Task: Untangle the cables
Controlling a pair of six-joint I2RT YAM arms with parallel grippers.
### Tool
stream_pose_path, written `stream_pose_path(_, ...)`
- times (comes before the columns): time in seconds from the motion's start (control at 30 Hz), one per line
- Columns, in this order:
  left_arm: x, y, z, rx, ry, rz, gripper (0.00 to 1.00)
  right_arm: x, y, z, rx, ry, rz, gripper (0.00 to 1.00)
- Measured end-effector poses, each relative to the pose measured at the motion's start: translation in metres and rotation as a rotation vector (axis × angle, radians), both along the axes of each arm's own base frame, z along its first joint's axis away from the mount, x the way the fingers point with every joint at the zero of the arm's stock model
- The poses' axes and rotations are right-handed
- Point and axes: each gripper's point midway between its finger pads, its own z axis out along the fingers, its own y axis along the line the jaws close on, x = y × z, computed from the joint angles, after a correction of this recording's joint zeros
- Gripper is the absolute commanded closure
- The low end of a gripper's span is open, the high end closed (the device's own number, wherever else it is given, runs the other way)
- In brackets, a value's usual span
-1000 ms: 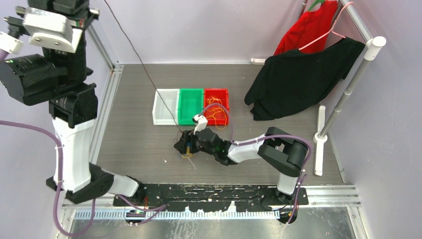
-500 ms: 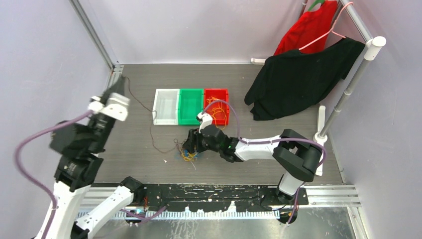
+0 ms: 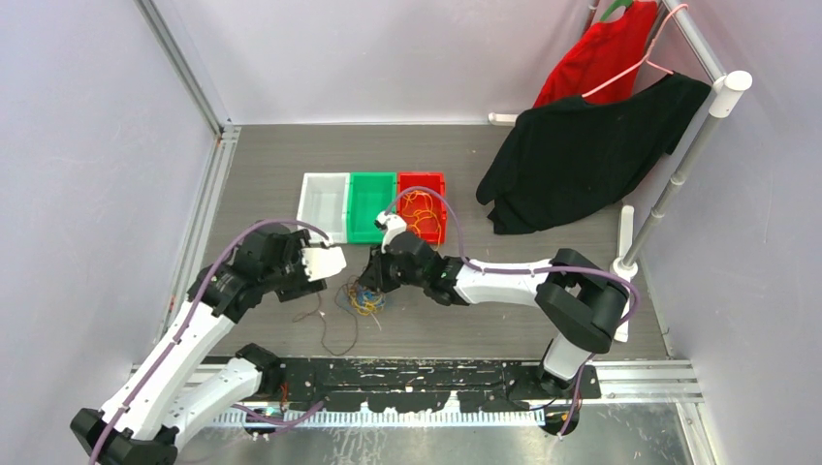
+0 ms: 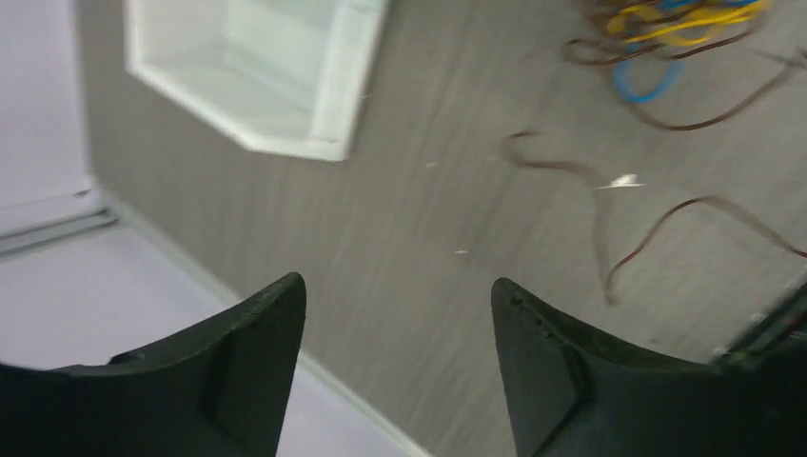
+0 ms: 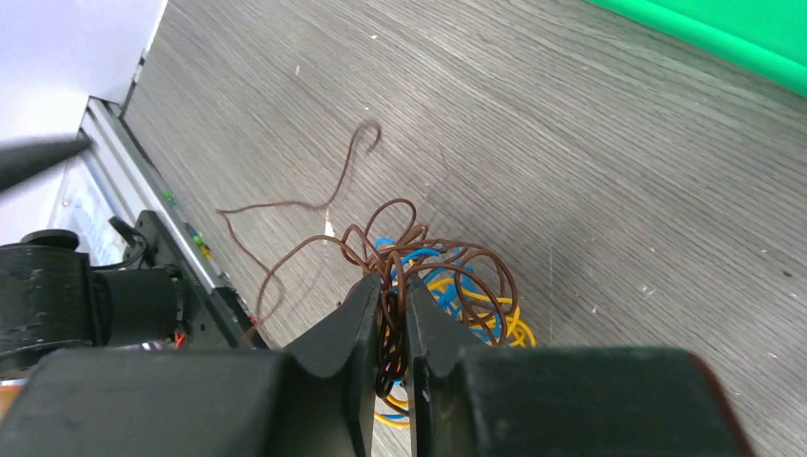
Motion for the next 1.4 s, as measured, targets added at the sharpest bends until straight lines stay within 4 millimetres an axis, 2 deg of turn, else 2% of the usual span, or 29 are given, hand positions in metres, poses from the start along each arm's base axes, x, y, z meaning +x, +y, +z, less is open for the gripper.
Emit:
stream_pose_path(0.1,-0.014,-0.015,-0.013,-0.055,0.106,-0.054,0.27,0.0,0.006,0.008,0.017,0.004,0.013,0.86)
stream_pose_path(0.2,-0.023,-0.038,-0.008,-0.175,0.168,-0.097,0.32,0.0,0.011,0.017,0.036,0.014,0.017,0.9)
stream_pose_path(0.4,-0.021,-0.074,0.002,-0.378,0.232,-0.105,0.38,-0.001,0.026,0.042,0.104,0.029,0.046,0.9)
stream_pose_path(0.57,-0.017,-0.093,0.002,-0.452,0.274,-0.131,0.43,-0.005,0.033,0.053,0.149,0.043,0.068,0.92)
stream_pose_path(0.7,-0.017,-0.095,-0.011,-0.427,0.307,-0.153,0.44,-0.006,0.033,0.054,0.153,0.048,0.07,0.94)
stream_pose_path(0.87,-0.03,-0.094,-0.024,-0.393,0.326,-0.229,0.45,-0.006,0.031,0.06,0.16,0.047,0.067,0.94)
stream_pose_path(1.0,-0.037,-0.088,-0.037,-0.36,0.304,-0.271,0.57,-0.007,0.03,0.06,0.166,0.067,0.071,0.94)
stream_pose_path(1.1,-0.032,-0.082,-0.046,-0.329,0.281,-0.254,0.59,-0.008,0.029,0.059,0.166,0.079,0.074,0.94)
stream_pose_path(1.23,-0.024,-0.077,-0.052,-0.296,0.266,-0.222,0.56,-0.008,0.027,0.055,0.162,0.093,0.068,0.94)
stream_pose_path(1.3,-0.026,-0.076,-0.056,-0.288,0.287,-0.219,0.64,-0.007,0.026,0.054,0.161,0.098,0.063,0.94)
stream_pose_path(1.4,-0.028,-0.075,-0.064,-0.274,0.323,-0.211,0.89,-0.007,0.025,0.052,0.161,0.102,0.059,0.94)
